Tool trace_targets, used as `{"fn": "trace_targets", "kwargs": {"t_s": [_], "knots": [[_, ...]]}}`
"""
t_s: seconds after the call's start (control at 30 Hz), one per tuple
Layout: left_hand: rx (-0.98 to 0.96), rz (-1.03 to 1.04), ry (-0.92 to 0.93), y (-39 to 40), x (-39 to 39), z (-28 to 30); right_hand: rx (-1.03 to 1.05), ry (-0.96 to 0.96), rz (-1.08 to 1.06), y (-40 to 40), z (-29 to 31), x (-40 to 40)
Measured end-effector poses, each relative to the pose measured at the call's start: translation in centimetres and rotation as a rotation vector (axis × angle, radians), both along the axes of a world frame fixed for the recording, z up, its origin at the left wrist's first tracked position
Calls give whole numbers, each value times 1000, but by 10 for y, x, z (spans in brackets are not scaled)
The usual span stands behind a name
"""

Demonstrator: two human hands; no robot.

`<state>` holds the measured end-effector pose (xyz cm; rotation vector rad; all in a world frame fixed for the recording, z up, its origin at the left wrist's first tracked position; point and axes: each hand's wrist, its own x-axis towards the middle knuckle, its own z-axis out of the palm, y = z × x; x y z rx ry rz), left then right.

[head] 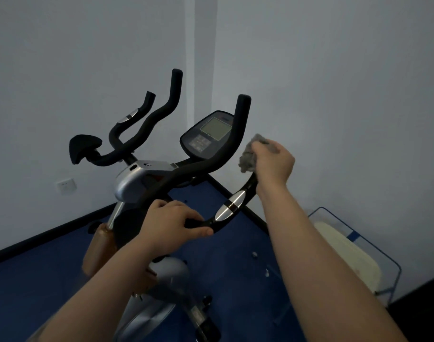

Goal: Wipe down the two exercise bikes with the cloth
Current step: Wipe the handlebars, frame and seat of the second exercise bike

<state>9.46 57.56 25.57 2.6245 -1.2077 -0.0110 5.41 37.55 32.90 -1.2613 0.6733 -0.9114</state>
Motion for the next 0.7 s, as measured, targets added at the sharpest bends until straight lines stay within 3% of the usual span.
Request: {"fn": "trace_targets", "kwargs": {"t_s": [0.03,0.07,0.1,0.13,0.17,0.2,0.27,0.33,0.4,0.43,0.6,0.63,0.7], "knots": [[0,1,-1,0,0,-1,-220,41,-97,5,-8,0],[-4,1,-4,0,0,-1,-572,142,-140,6,-16,-2],[-6,-3,-5,0,0,0,-940,301,-128,6,-22,-3],[-5,-6,0,0,1,0,-1151,415,-59,-2,-23,-2],[-6,-7,7,0,1,0,-1153,484,28,-9,-19,-1],[-11,-6,10,0,1,0,-1021,504,96,-15,-13,1],[-19,-8,6,0,0,0,-510,285,114,-20,5,-1],[-30,-8,3,0,-1,0,-172,15,-124,-26,13,-9],[-39,-3,-2,0,0,-1,-233,-53,-290,-26,9,-22],[-40,0,-2,-1,0,-1,-336,-45,-262,-22,3,-26],[-25,1,-1,-1,0,-1,-933,352,33,-9,-8,-11],[-23,-2,1,-1,0,-1,-916,434,96,-13,1,-7],[-9,-9,3,-1,0,-1,-629,449,221,-26,17,-3]]}}
